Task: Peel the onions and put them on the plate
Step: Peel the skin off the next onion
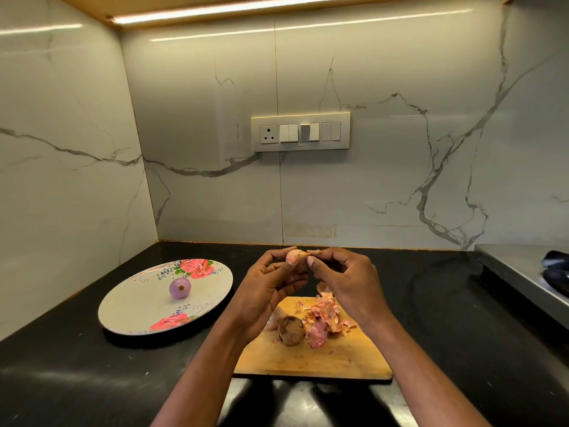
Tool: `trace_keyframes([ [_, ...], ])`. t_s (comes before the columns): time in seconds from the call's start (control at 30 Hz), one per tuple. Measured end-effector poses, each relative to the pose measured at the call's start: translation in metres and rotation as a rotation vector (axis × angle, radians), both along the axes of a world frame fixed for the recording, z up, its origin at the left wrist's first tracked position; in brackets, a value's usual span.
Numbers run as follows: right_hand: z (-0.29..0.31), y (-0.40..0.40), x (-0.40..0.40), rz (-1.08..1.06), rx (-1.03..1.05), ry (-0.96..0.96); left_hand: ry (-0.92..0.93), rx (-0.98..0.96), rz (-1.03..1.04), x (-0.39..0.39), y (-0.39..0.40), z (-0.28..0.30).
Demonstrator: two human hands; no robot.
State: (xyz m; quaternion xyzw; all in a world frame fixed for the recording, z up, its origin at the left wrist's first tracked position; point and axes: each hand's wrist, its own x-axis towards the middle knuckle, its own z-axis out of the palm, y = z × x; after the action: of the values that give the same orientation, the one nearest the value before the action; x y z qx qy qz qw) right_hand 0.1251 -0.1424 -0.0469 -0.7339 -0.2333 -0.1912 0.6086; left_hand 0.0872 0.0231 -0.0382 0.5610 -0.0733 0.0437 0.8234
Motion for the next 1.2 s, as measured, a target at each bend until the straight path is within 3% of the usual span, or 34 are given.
trace_keyframes([
  [0.87,0.002,0.003,0.001,-0.057,0.001,-0.071,-0.013,0.032,0.037,0.001,-0.001,0.000],
  [1.03,0.003,-0.004,0.001,-0.100,-0.276,-0.239,-0.035,0.136,0.096,0.003,0.005,-0.003],
  [1.2,0.001,-0.006,0.000,-0.181,-0.421,-0.313,-0.095,0.334,0.143,0.003,0.005,-0.005],
])
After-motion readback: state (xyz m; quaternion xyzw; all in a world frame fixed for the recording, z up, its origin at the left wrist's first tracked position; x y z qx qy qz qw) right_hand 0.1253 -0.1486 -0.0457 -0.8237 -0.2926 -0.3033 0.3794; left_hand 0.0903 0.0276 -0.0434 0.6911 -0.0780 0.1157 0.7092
